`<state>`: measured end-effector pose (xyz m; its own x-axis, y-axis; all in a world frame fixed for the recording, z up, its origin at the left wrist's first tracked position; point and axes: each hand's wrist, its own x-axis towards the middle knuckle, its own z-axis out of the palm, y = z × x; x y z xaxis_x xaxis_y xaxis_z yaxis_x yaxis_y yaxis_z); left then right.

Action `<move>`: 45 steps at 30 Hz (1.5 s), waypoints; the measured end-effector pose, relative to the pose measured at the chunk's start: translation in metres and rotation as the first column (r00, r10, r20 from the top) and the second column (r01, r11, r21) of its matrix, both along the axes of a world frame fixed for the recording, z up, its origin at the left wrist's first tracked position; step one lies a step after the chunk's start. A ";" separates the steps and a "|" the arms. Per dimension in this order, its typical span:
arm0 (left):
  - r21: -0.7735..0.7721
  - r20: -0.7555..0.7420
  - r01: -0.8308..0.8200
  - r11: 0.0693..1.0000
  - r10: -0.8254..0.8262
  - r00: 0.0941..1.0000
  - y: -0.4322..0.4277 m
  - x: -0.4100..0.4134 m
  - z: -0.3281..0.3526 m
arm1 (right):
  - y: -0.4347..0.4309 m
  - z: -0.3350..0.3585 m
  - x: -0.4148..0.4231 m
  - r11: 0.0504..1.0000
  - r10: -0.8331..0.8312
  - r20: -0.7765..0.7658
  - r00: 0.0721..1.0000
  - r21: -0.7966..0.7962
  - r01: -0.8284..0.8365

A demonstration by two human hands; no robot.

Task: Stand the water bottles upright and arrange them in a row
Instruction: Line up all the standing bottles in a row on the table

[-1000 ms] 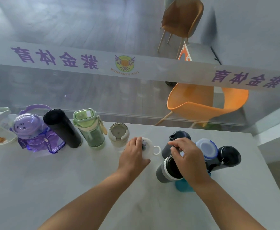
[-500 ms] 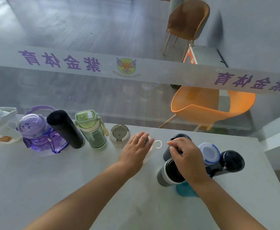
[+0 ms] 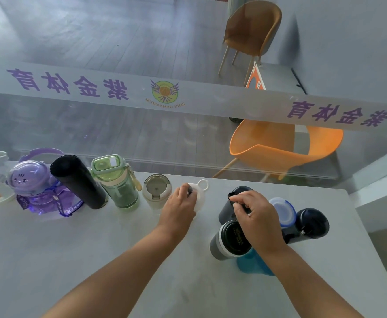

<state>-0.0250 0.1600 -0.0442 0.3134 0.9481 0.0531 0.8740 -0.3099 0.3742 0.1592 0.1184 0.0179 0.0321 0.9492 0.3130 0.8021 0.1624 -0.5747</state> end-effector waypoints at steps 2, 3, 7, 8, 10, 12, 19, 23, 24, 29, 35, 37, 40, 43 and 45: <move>0.000 -0.004 -0.019 1.000 0.019 1.000 0.001 0.003 -0.001 | 0.000 0.001 0.002 1.000 -0.014 0.001 1.000 0.006 0.014; -0.001 -0.003 -0.027 1.000 0.027 1.000 0.001 0.004 -0.001 | 0.001 0.001 0.004 1.000 -0.023 0.003 1.000 0.013 0.023; 0.011 -0.002 -0.046 0.999 0.046 0.999 0.005 0.008 -0.001 | 0.006 0.002 0.015 0.996 -0.083 0.041 0.996 0.038 0.081; 0.007 0.005 -0.051 0.999 0.051 0.999 0.007 0.009 -0.001 | 0.008 0.003 0.018 0.995 -0.098 0.060 0.993 0.018 0.097; -0.001 0.021 -0.062 0.998 0.062 0.998 0.009 0.011 -0.001 | 0.013 0.004 0.021 0.989 -0.113 0.108 0.988 -0.080 0.122; -0.005 0.034 -0.068 0.998 0.068 0.997 0.009 0.013 -0.001 | 0.018 0.004 0.024 0.971 -0.089 0.168 0.982 -0.207 0.124; 0.018 0.047 -0.072 0.997 0.071 0.996 0.000 0.010 0.003 | 0.031 0.006 0.025 0.898 0.068 0.265 0.962 -0.436 0.056; 0.036 0.039 -0.062 0.997 0.061 0.997 -0.003 0.004 0.001 | 0.039 0.008 0.017 0.911 0.016 0.270 0.963 -0.400 0.097; 0.038 0.031 -0.053 0.998 0.051 0.998 -0.002 0.004 0.002 | 0.040 0.008 0.014 0.917 -0.002 0.271 0.963 -0.383 0.110; 0.030 0.012 -0.045 0.999 0.045 0.999 0.002 0.006 0.003 | 0.048 0.006 0.000 0.931 -0.022 0.245 0.969 -0.347 0.108; 0.018 0.003 -0.045 0.999 0.045 0.999 0.001 0.006 0.001 | 0.050 0.000 -0.003 0.929 -0.041 0.247 0.968 -0.346 0.128; 0.009 0.005 -0.048 0.999 0.048 0.999 0.002 0.006 0.002 | 0.051 0.001 -0.004 0.930 -0.043 0.251 0.967 -0.345 0.130; -0.004 0.003 -0.043 0.999 0.043 0.999 0.001 0.006 0.003 | 0.051 0.003 -0.006 0.929 -0.056 0.254 0.966 -0.341 0.144; -0.028 0.038 -0.040 0.999 0.041 0.998 -0.002 0.005 0.003 | 0.050 0.004 -0.008 0.929 -0.067 0.264 0.962 -0.336 0.157; -0.042 0.054 -0.032 0.999 0.034 0.998 -0.005 0.003 0.006 | 0.048 0.004 -0.009 0.929 -0.070 0.271 0.960 -0.334 0.161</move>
